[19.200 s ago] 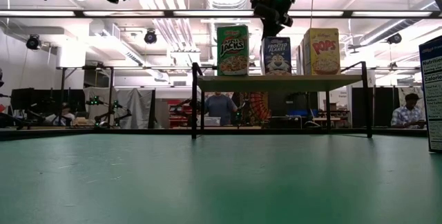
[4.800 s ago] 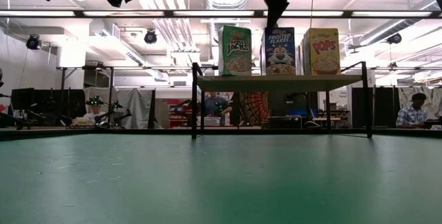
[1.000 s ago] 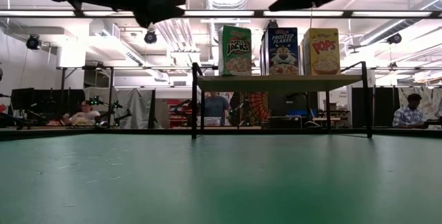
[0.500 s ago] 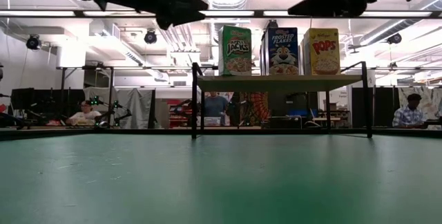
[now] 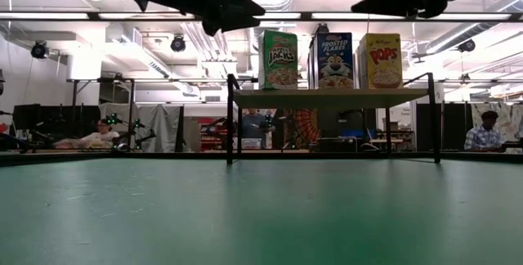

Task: Stack cereal on shelf
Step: Return to Home Position

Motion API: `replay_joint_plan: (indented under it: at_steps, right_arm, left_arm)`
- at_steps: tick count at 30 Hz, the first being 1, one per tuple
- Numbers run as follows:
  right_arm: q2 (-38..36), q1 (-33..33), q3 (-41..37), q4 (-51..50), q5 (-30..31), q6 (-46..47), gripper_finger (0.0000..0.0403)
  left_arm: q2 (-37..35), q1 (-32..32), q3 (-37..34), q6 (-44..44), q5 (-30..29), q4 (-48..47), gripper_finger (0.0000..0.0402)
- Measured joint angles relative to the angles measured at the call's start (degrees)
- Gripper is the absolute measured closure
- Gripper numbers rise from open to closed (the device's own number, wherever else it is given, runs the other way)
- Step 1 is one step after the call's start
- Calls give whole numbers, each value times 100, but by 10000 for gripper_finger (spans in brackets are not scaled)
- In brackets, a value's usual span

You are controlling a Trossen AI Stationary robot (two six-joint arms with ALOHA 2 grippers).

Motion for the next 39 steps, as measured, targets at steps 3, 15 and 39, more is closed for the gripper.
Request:
replay_joint_plan:
  at_steps: [3, 15, 39]
  right_arm:
    - [4, 0, 0, 2, 10, 0, 390]
    - [8, -4, 0, 0, 46, -7, 390]
    - [10, -14, 0, -2, 50, -106, 390]
  left_arm:
    - [92, -4, 0, -23, -96, 27, 171]
    - [345, -17, 2, -42, -367, 228, 176]
    - [825, -13, 0, 190, -520, 725, 398]
